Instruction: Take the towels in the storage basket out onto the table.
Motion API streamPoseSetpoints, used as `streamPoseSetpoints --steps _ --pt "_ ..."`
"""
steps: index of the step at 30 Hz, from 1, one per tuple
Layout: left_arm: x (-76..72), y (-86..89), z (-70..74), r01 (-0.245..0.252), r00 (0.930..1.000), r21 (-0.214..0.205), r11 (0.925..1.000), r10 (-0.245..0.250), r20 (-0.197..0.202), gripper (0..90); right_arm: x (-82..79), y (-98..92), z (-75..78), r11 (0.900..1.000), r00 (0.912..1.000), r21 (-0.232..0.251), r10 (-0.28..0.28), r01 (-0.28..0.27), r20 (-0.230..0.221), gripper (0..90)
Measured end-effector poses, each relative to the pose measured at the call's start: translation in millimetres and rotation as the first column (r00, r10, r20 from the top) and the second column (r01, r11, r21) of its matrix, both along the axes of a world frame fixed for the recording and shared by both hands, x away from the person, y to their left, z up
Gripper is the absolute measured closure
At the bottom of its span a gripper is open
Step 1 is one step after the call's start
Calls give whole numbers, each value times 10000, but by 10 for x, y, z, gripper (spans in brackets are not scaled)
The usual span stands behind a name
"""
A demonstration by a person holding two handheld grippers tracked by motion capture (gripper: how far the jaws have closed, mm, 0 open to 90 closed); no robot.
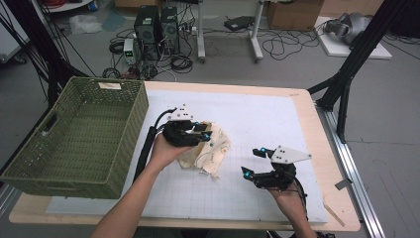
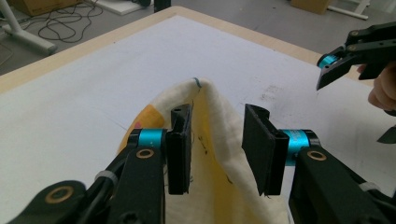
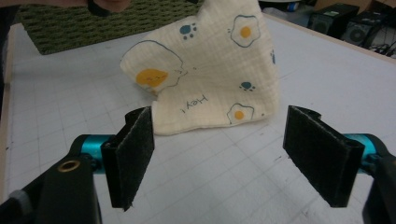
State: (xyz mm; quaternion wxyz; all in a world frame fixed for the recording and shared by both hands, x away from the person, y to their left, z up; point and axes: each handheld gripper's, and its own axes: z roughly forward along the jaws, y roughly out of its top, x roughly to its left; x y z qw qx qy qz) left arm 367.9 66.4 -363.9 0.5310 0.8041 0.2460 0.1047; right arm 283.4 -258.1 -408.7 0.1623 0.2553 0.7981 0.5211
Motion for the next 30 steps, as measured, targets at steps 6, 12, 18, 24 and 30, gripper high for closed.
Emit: streamPoseSetpoints --steps 6,12,18,24,30 --pt "-105 143 24 -165 9996 -148 9998 169 218 603 70 124 4 9994 9994 -91 335 -336 -97 309" --pt "-219 325 -89 -510 9983 -316 9982 518 254 603 164 249 -19 9977 9976 -233 635 -641 -264 355" --pt "-355 375 -267 -781 9959 -228 9967 790 444 608 236 367 -65 9955 9955 -385 855 -871 -407 403" --pt "-425 400 -461 -1015 9948 35 9948 1014 116 643 298 474 -124 9925 9921 -478 1094 -1124 -621 449" --pt "-444 384 -665 -1015 9939 810 9915 1046 -352 662 350 607 -192 9880 9871 -679 1324 -1387 -902 473"
